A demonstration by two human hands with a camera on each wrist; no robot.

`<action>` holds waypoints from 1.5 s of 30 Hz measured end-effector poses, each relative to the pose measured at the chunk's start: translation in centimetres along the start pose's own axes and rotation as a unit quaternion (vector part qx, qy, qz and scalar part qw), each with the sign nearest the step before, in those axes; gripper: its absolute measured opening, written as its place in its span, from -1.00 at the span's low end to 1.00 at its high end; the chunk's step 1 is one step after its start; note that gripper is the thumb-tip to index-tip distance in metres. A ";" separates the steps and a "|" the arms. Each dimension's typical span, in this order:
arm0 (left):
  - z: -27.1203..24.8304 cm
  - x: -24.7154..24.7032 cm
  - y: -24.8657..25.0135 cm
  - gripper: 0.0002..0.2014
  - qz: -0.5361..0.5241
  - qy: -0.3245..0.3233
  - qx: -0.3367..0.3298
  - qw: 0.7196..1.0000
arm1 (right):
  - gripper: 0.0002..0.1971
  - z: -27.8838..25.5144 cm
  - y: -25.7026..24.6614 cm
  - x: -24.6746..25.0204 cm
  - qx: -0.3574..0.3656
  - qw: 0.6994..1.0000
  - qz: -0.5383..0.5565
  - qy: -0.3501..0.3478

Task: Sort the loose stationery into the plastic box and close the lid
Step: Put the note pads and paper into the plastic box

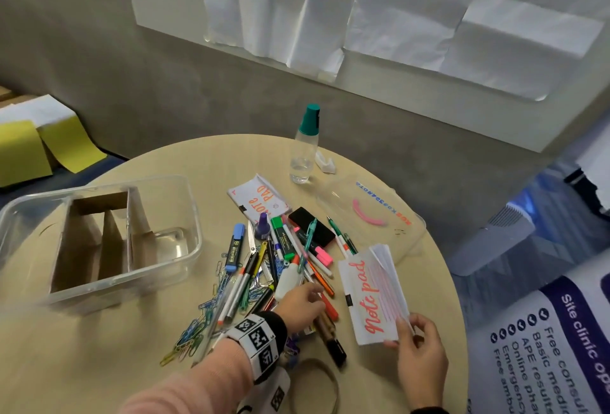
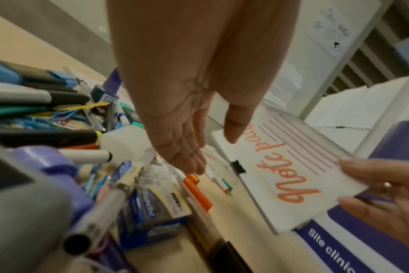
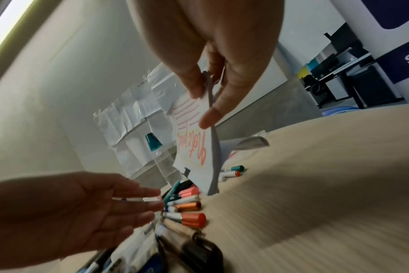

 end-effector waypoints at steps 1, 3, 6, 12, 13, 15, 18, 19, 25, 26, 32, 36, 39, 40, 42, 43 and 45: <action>0.0 -0.3 0.1 -0.49 -0.034 -0.015 -0.001 0.999 | -0.93 0.1 -0.2 -0.1 -0.007 0.999 0.032 -0.008; -0.1 -0.6 0.6 -0.39 -0.140 -0.042 -0.008 0.989 | -0.94 0.3 -1.1 -1.1 -0.023 0.992 0.117 -0.050; -0.8 0.1 2.2 -0.48 -0.340 -0.086 -0.050 0.935 | -0.87 -0.1 -2.6 -4.5 -0.055 0.965 0.206 -0.153; -2.7 8.0 0.8 -0.62 -0.495 0.051 -0.102 0.862 | -0.96 -1.2 -6.0 -14.2 -0.076 0.925 0.162 -0.335; -3.2 10.3 0.0 -0.63 -0.492 0.112 -0.111 0.856 | -0.95 -0.9 -6.8 -15.9 -0.058 0.924 0.125 -0.358; -4.6 14.9 -1.7 -0.71 -0.483 0.224 -0.128 0.837 | -0.91 0.3 -8.3 -19.3 -0.018 0.922 0.040 -0.386; -6.8 20.3 -4.5 -0.81 -0.490 0.322 -0.134 0.799 | -0.83 3.9 -9.8 -24.5 0.038 0.919 -0.091 -0.382; -7.3 21.5 -5.5 -0.81 -0.504 0.336 -0.131 0.785 | -0.82 5.2 -10.2 -26.3 0.061 0.915 -0.138 -0.374; -6.6 22.9 -8.8 -0.77 -0.630 0.285 -0.102 0.715 | -0.83 10.9 -10.0 -35.8 0.170 0.838 -0.390 -0.342; -6.3 22.8 -8.9 -0.76 -0.642 0.274 -0.093 0.710 | -0.88 11.5 -9.4 -36.7 0.165 0.818 -0.432 -0.342; -5.5 22.1 -9.3 -0.78 -0.707 0.215 -0.065 0.671 | -0.59 12.9 -6.3 -38.3 0.152 0.723 -0.595 -0.317; -5.5 21.8 -9.3 -0.76 -0.717 0.204 -0.057 0.664 | -0.69 13.4 -6.3 -38.3 0.142 0.728 -0.607 -0.285; -5.7 21.4 -9.3 -0.78 -0.717 0.194 -0.052 0.668 | -0.69 13.7 -6.8 -38.5 0.114 0.772 -0.546 -0.304; -5.7 21.4 -9.3 -0.78 -0.716 0.192 -0.051 0.669 | -0.68 13.7 -7.3 -38.6 0.109 0.797 -0.505 -0.313; -5.7 21.2 -9.4 -0.77 -0.718 0.190 -0.048 0.668 | -0.74 13.4 -9.1 -38.6 0.116 0.844 -0.417 -0.317; -5.8 21.1 -9.4 -0.78 -0.717 0.191 -0.046 0.668 | -0.79 13.1 -10.2 -38.4 0.125 0.866 -0.371 -0.312; -5.9 21.0 -9.5 -0.78 -0.711 0.196 -0.042 0.674 | -0.88 12.0 -12.6 -37.6 0.145 0.892 -0.303 -0.301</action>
Point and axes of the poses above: each hand's wrist, its own z-axis towards the middle knuckle, its own x-axis out of the back of the hand, y = z × x, the point moved 10 cm from there along z, towards the middle knuckle, and after that the axes turned 4 degrees about z, right-handed, at the moved point
